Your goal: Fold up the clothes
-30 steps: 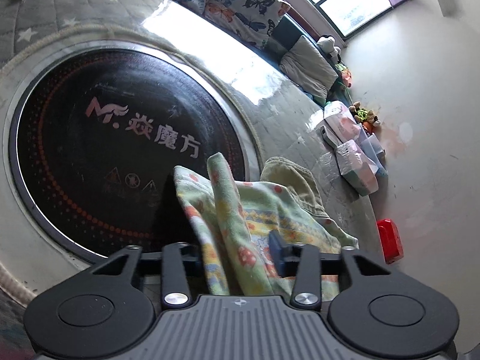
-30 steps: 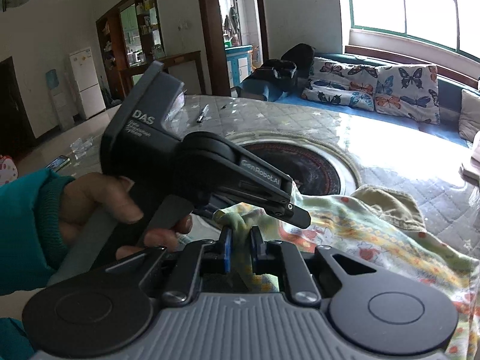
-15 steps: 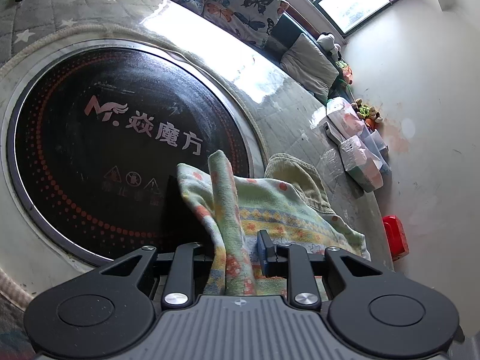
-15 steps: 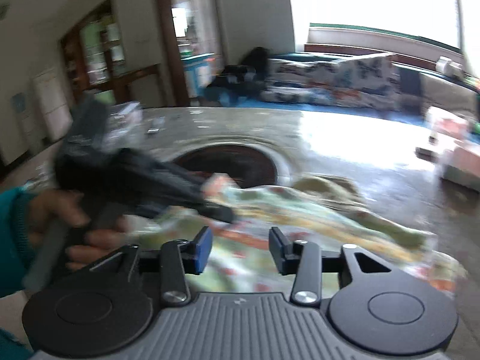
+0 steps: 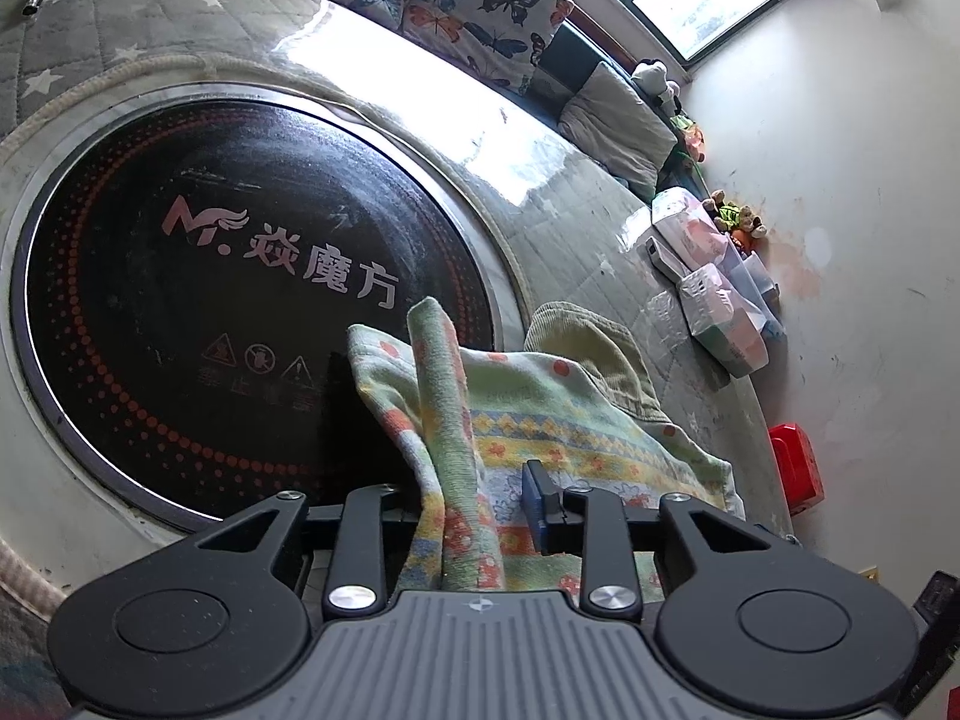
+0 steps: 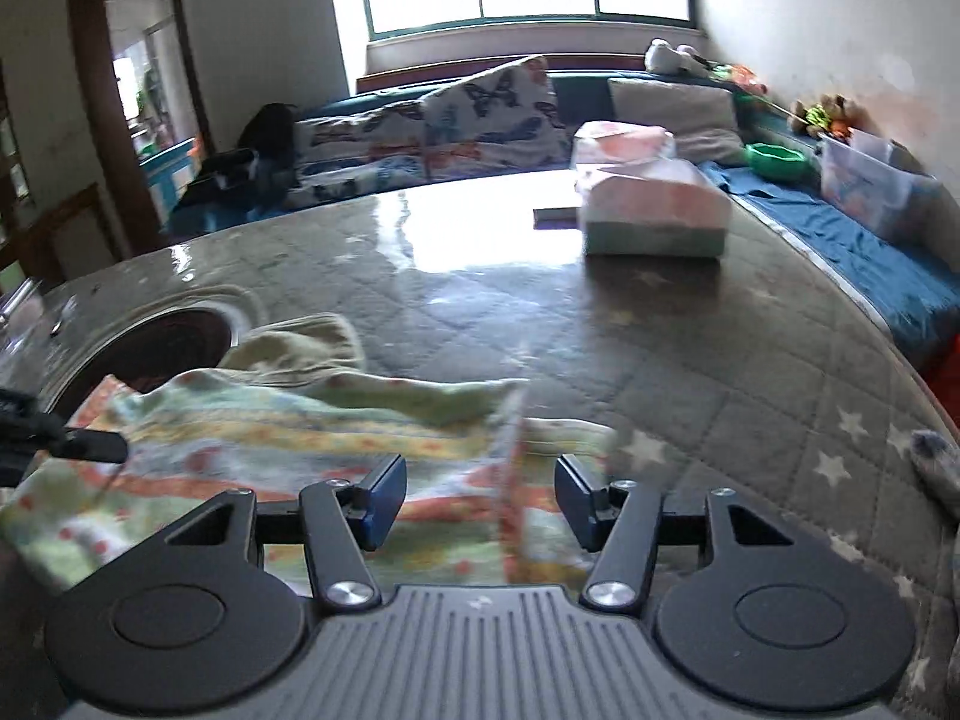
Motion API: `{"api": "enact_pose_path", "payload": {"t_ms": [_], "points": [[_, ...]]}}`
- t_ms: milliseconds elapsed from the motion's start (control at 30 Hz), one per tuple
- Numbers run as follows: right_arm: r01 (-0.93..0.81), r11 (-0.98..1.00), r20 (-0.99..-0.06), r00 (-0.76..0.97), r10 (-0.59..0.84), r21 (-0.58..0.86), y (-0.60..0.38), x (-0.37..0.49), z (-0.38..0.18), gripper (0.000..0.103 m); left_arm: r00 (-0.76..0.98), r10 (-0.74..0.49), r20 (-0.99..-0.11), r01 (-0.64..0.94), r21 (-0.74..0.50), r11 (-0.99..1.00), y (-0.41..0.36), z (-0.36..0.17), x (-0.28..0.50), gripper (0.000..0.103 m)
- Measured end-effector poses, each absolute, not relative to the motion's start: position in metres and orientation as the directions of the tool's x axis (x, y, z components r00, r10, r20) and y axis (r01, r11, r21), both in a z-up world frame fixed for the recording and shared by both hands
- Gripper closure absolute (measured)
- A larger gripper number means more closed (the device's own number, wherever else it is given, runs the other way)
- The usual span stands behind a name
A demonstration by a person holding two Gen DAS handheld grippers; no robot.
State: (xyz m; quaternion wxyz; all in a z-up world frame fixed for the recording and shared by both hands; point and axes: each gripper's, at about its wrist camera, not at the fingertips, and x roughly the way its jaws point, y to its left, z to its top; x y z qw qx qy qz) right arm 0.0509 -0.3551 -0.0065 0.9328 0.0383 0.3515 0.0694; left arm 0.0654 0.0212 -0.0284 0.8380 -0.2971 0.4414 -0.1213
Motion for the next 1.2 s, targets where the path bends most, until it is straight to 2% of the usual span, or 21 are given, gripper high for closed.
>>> {"api": "enact_pose_path", "payload": {"t_ms": [133,467,567,733,967,1200], "points": [[-0.070,0.990,-0.652,0.746,0.135,0.125,-0.363,0.053,-0.012,0.038,0.580,-0.465,-0.669,-0.046,-0.597,0.801,0.019,-0.027,0.065,0.066],[-0.068,0.984,-0.655,0.738,0.160,0.164,-0.365,0.056,-0.021,0.039,0.581,-0.451,-0.677,-0.021,-0.567,0.824,0.007,-0.021,0.065,0.050],[-0.092,0.982,-0.653,0.736,0.180,0.167,-0.360,0.055,-0.020,0.045,0.581,-0.446,-0.681,-0.012,-0.555,0.832,0.004,-0.020,0.065,0.046],[-0.129,0.974,-0.651,0.727,0.219,0.184,-0.352,0.053,-0.018,0.065,0.583,-0.442,-0.681,-0.004,-0.547,0.837,-0.001,-0.019,0.064,0.040],[-0.125,0.974,-0.643,0.734,0.218,0.188,-0.353,0.053,-0.018,0.064,0.596,-0.407,-0.692,-0.007,-0.512,0.859,-0.005,-0.017,0.064,0.034],[-0.123,0.973,-0.635,0.741,0.221,0.195,-0.353,0.054,-0.019,0.059,0.599,-0.405,-0.691,-0.007,-0.510,0.860,-0.006,-0.017,0.063,0.032]]}}
